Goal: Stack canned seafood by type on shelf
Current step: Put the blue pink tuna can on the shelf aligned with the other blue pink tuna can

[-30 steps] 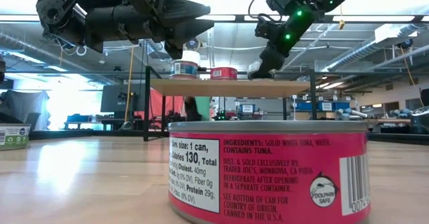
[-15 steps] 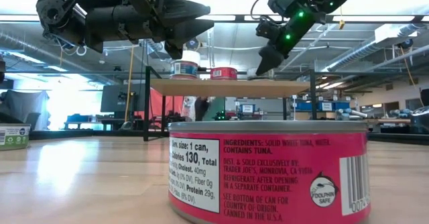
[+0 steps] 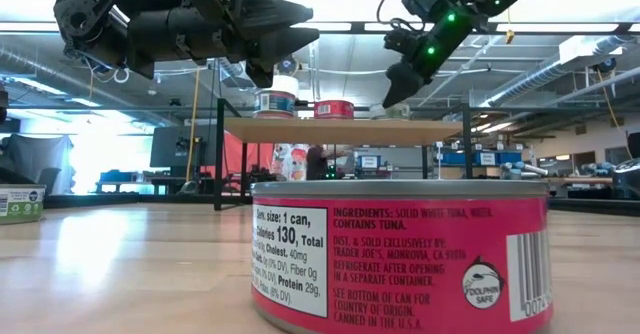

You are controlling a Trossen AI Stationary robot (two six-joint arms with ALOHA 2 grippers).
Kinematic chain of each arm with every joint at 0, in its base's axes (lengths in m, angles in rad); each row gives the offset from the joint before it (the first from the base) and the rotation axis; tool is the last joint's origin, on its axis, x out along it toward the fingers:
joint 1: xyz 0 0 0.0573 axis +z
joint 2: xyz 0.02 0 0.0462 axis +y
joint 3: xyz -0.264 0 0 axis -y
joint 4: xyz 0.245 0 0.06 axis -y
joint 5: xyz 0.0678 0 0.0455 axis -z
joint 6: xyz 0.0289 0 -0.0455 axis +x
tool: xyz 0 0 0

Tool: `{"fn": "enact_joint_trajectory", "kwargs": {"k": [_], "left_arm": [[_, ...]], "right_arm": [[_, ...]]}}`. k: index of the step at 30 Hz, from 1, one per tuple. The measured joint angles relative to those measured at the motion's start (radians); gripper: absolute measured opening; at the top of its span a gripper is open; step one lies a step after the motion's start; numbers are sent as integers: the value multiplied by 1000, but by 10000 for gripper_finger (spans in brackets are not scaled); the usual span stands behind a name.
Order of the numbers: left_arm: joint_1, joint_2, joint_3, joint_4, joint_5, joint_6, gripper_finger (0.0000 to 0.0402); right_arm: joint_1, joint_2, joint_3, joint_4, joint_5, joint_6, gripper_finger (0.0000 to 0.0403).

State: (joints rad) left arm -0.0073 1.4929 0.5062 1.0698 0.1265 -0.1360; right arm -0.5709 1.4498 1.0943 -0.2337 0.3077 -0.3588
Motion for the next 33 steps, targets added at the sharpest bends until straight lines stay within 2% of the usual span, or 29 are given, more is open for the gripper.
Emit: {"fn": "enact_joint_trajectory", "kwargs": {"k": [5, 9, 14, 21, 23, 29, 33], "left_arm": [[0, 0, 0, -2, 1, 1, 168], [0, 0, 0, -10, 1, 29, 166], [0, 0, 0, -24, 2, 67, 145], [0, 0, 0, -64, 2, 105, 88], [0, 0, 0, -83, 2, 106, 69], [-1, 0, 0, -146, 2, 128, 14], [-2, 0, 0, -181, 3, 136, 5]], "right_arm": [[19, -42, 0, -17, 19, -8, 264], [82, -135, 0, -73, 30, -6, 226], [186, -271, 0, -203, 42, 78, 142], [350, -396, 0, -399, 19, 284, 14], [403, -407, 0, -446, -6, 333, 9], [574, -389, 0, -579, -39, 508, 32], [695, -347, -11, -629, -68, 617, 23]]}}
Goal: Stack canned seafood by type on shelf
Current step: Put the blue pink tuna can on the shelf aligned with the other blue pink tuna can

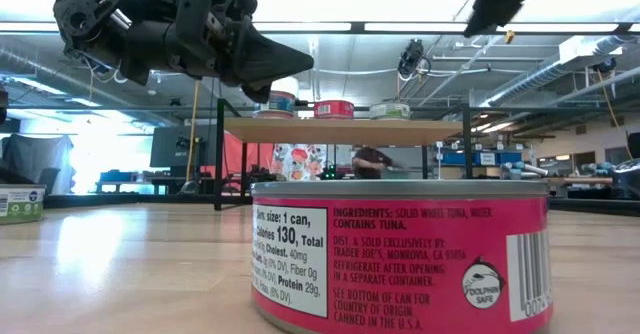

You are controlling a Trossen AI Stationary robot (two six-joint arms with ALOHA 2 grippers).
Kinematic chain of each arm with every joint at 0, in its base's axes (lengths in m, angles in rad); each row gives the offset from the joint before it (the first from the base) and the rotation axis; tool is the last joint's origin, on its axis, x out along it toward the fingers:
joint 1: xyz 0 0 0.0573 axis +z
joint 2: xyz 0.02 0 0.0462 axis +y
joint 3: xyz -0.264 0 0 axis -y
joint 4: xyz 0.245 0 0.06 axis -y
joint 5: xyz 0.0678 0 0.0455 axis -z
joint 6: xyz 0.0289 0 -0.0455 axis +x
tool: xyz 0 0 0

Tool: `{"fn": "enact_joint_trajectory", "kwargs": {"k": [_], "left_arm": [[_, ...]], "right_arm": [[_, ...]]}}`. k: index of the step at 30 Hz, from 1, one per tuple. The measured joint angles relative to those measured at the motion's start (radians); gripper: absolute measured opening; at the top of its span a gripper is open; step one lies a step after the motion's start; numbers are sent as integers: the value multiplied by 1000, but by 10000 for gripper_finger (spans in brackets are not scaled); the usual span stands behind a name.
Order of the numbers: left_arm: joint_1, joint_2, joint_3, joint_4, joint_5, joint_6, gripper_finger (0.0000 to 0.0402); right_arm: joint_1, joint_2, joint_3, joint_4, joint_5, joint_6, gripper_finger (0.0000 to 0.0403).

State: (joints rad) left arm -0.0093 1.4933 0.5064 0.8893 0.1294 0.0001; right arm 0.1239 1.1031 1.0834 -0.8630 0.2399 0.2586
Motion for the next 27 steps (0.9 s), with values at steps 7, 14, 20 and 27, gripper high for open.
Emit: {"fn": "enact_joint_trajectory", "kwargs": {"k": [7, 14, 20, 27], "left_arm": [[0, 0, 0, -22, 65, 10, 8], [0, 0, 0, -64, 77, 42, 8], [0, 3, 0, -76, 81, 54, 8], [0, 3, 0, -75, 83, 75, 7]], "right_arm": [[172, 61, -67, -24, -108, 234, 20], [314, 125, -144, -93, -255, 553, 27], [431, 192, -220, -132, -410, 775, 7], [491, 276, -251, -98, -408, 799, 12]]}}
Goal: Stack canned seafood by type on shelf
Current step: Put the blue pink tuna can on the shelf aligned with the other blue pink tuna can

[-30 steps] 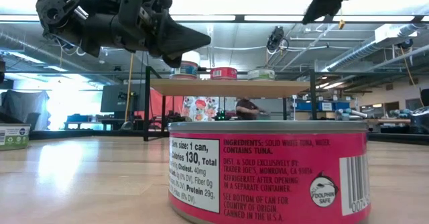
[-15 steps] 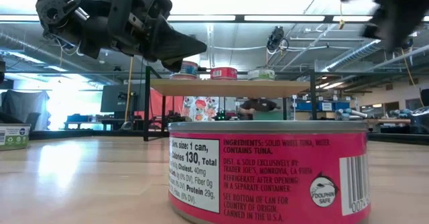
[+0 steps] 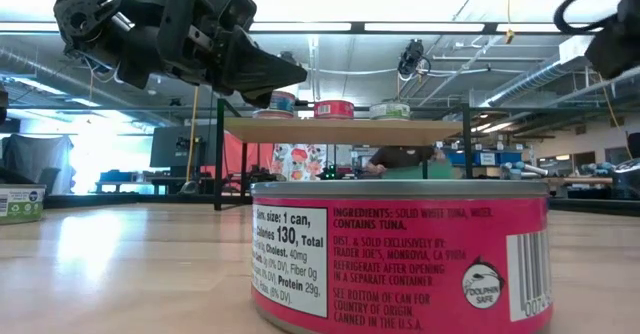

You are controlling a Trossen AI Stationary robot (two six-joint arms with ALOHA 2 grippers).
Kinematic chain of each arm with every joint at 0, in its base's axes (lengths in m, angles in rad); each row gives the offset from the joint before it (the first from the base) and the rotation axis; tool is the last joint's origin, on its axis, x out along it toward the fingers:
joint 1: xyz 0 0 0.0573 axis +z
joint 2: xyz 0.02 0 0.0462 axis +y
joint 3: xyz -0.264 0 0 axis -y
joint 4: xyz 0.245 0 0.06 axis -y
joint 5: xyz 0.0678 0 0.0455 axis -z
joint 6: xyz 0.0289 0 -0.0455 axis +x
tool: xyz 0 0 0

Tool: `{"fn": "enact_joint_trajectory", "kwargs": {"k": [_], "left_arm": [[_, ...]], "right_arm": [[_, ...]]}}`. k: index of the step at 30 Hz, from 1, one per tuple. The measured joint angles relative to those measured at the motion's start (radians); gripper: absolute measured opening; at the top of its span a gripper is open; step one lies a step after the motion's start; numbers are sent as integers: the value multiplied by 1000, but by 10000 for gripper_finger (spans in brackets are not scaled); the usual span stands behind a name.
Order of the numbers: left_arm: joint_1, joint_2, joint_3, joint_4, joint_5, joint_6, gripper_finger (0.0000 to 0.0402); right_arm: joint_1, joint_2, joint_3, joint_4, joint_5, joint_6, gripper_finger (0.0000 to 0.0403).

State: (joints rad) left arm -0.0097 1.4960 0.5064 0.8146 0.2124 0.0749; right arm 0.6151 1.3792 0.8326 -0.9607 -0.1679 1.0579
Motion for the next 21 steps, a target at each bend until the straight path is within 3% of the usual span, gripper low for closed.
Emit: {"fn": "enact_joint_trajectory", "kwargs": {"k": [6, 15, 21], "left_arm": [[-23, 0, 0, -32, 9, 28, 7], [-44, 0, 0, -44, -2, 27, 7], [-45, 0, 0, -45, -2, 26, 7]], "right_arm": [[-4, 36, 0, 98, 20, -89, 6], [8, 42, 1, -123, 14, -68, 7], [8, 23, 1, -174, -6, -75, 7]]}}
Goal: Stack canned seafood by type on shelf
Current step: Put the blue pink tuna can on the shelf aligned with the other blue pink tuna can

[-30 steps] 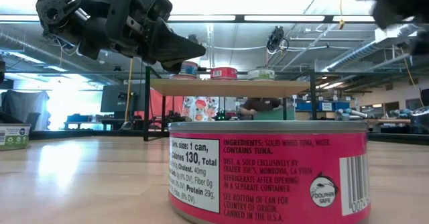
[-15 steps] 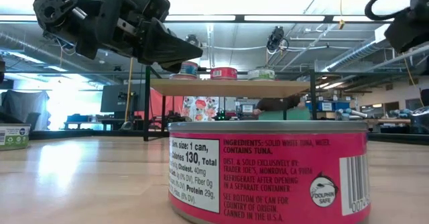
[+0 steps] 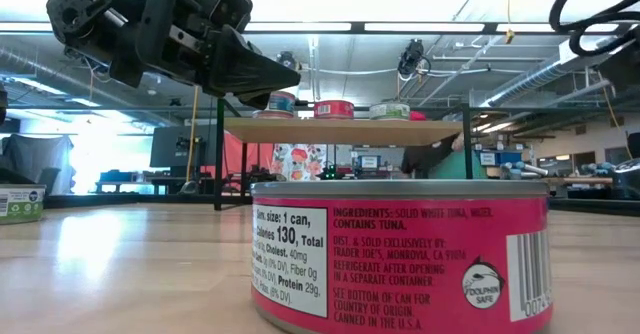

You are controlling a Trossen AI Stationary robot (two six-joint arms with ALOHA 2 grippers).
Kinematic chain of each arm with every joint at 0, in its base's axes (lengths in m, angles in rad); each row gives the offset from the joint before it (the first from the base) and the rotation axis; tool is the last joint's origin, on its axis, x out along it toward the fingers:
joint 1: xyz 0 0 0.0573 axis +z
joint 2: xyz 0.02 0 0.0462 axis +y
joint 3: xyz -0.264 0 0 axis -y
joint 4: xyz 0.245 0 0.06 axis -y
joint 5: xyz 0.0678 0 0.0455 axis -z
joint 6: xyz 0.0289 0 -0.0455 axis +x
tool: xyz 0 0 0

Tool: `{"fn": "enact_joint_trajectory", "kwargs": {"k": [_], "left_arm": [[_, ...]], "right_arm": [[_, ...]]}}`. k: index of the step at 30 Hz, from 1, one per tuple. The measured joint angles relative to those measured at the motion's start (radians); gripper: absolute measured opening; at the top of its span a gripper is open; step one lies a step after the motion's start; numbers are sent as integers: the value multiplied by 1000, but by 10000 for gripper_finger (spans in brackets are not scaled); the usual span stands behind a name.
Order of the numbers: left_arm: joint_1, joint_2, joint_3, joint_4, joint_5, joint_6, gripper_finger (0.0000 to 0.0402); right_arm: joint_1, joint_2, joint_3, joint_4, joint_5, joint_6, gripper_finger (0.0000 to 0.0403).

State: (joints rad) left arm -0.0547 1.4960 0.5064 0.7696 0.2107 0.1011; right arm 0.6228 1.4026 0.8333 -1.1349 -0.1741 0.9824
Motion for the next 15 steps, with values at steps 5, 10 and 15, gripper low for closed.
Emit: {"fn": "enact_joint_trajectory", "kwargs": {"k": [5, 10, 15], "left_arm": [[0, 0, 0, -1, -3, -10, 7], [0, 0, 0, -2, -3, -27, 7], [0, 0, 0, -4, -3, -27, 7]], "right_arm": [[3, -40, 0, -22, -9, 98, 8], [3, -47, 0, 13, -12, 280, 32], [3, -47, 0, 15, -6, 482, 78]]}}
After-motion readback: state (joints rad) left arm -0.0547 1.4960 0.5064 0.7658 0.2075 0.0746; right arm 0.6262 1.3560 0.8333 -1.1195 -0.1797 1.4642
